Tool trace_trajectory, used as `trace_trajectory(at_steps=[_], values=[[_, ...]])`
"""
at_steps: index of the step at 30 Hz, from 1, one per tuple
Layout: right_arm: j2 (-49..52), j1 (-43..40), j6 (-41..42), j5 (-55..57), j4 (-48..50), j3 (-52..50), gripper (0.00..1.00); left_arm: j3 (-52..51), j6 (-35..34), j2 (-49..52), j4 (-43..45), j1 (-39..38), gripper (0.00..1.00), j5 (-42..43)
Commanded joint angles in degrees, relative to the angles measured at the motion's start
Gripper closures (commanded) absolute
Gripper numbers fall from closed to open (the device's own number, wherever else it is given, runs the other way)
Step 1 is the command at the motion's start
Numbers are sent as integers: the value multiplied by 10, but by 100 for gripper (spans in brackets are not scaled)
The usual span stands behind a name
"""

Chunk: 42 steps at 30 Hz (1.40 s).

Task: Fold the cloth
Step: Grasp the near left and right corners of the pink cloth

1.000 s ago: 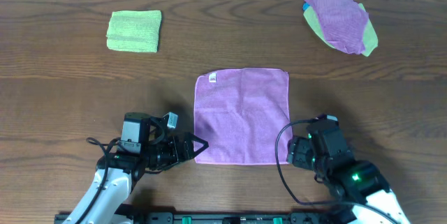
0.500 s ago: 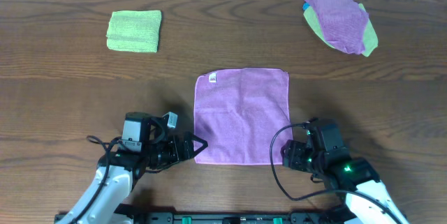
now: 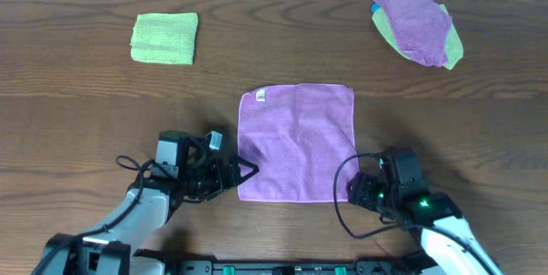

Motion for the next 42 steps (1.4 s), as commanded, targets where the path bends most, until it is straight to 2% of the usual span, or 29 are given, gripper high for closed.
trace_trajectory(at_steps=[1,8,14,24,26,42], values=[[34,-4,19,4,16,-4,38,6,-12,17,1,-2,5,-5],[98,-4,22,15,52,-4,38,6,-11,17,-20,-2,5,21],[107,-4,22,14,65,-4,39,6,-4,17,-50,-2,5,25],[107,-4,25,-43,69,-4,48,6,-12,17,-49,-2,0,31],[107,-4,25,-61,70,-4,49,6,-17,17,-50,-2,6,31],[107,-4,31,-54,21,-4,47,6,-27,17,-93,-2,16,48]])
